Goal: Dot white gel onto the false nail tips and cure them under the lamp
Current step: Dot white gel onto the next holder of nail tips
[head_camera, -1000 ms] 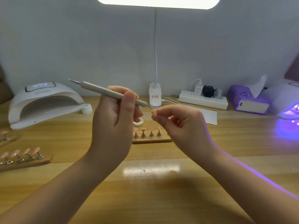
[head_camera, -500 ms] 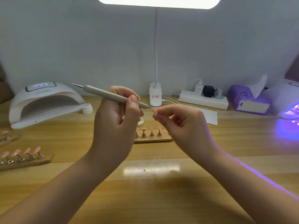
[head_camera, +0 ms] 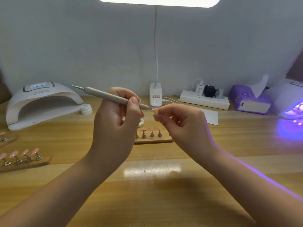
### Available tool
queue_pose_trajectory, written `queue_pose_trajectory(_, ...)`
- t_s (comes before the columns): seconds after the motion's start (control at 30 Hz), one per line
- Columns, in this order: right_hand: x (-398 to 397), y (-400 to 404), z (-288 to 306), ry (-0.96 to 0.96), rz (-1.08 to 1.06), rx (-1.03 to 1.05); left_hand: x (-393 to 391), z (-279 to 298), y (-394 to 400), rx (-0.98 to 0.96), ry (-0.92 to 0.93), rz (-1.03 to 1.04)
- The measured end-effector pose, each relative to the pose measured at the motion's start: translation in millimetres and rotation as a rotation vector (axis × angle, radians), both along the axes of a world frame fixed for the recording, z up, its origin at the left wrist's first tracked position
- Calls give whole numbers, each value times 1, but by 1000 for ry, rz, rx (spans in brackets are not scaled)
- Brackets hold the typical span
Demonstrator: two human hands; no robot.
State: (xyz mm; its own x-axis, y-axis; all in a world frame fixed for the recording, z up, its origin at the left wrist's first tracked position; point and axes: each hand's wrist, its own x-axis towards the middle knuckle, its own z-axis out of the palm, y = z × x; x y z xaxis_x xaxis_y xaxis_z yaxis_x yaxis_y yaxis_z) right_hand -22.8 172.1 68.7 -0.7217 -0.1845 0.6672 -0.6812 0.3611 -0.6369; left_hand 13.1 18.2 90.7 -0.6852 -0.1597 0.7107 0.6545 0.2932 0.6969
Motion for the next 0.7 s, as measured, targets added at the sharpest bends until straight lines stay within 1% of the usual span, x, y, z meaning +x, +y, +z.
queue_pose_trajectory(0.27,0,1,0,47,-26,16,0,-1,1,-14,27,8)
queue_pose_trajectory(0.7,1,1,0,64,-26,-1,1,-2,1,7,43,-5)
